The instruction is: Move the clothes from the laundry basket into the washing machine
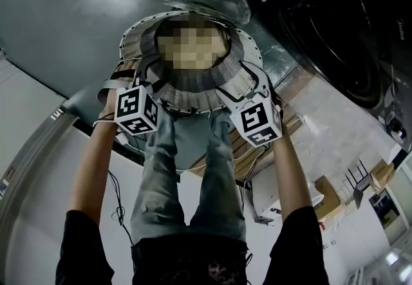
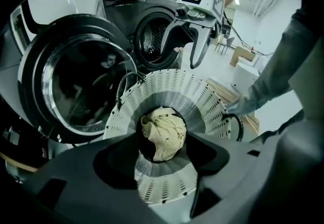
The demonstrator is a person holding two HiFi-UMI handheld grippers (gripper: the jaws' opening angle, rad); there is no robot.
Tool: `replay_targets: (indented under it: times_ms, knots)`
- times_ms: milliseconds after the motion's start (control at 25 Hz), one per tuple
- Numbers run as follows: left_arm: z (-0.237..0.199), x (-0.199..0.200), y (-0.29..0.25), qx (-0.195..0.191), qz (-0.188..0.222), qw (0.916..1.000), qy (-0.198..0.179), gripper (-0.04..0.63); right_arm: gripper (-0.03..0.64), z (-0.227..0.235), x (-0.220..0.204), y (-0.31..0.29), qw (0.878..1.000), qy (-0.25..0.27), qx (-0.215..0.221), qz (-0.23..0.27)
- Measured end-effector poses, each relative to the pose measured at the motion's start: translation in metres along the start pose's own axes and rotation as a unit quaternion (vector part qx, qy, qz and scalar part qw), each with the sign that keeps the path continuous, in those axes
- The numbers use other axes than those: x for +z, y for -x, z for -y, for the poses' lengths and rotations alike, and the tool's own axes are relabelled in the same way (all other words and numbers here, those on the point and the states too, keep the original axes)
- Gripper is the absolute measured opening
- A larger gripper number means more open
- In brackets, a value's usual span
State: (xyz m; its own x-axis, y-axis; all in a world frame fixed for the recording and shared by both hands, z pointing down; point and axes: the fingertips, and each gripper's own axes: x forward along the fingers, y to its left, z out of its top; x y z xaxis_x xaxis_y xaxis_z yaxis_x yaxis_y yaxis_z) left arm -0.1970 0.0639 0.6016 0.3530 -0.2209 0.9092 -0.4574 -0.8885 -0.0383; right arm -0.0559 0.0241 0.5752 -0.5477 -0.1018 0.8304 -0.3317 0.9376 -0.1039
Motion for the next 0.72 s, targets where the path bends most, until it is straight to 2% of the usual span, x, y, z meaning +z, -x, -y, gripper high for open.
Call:
replay_targets:
  times_ms: [160,360,520,720]
  knots:
    - [0.0,-0.01,-0.045,-0.017,-0.001,0.9998,-0.007,0.304,0.385,-0.012,-0.013,-0.044,0.997,0.073,0.026,-0.031]
    - [-0.006,-0.015,-0.089,-0.027,0.002,0.9996,0.004,0.313,0.411,-0.009,-0.027,-0.09,0.992,0.1,0.045,-0.055]
    - [-0.004,-0.026,-0.122,-0.034,-0.016,0.9988,-0.031,0.325,0.423,-0.001,-0.044,-0.118,0.989,0.122,0.042,-0.07]
    - [0.001,-0.051,-0.172,-0.049,-0.052,0.9955,-0.062,0.35,0.426,0.008,-0.084,-0.167,0.97,0.194,0.045,-0.138]
